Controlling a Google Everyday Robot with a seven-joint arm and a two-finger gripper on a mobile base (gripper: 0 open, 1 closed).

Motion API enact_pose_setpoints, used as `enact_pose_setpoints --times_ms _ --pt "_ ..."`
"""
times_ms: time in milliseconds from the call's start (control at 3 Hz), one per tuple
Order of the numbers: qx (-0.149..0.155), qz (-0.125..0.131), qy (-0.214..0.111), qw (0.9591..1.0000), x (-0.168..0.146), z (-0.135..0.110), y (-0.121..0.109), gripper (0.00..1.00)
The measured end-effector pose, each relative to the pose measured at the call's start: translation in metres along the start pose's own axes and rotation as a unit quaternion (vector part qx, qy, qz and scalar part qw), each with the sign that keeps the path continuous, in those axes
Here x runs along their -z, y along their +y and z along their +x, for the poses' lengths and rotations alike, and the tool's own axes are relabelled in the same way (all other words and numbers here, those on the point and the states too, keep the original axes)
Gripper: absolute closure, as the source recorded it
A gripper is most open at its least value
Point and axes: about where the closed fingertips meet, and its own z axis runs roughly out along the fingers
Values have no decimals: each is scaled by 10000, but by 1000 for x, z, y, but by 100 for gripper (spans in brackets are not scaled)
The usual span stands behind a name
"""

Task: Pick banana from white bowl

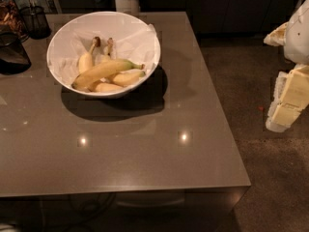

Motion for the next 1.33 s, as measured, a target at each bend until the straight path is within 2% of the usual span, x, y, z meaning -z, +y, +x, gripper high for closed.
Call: enact_pose_setpoints --times_ms 333,667,1000,1333 --pt "-12 21 17 10000 1 -2 -1 0" --pt "12 -132 170 9998 -1 -13 -7 0" --pt "263 -331 383 9984 -7 -38 -18 0" --pt "722 -466 396 9955 -21 -78 -29 0"
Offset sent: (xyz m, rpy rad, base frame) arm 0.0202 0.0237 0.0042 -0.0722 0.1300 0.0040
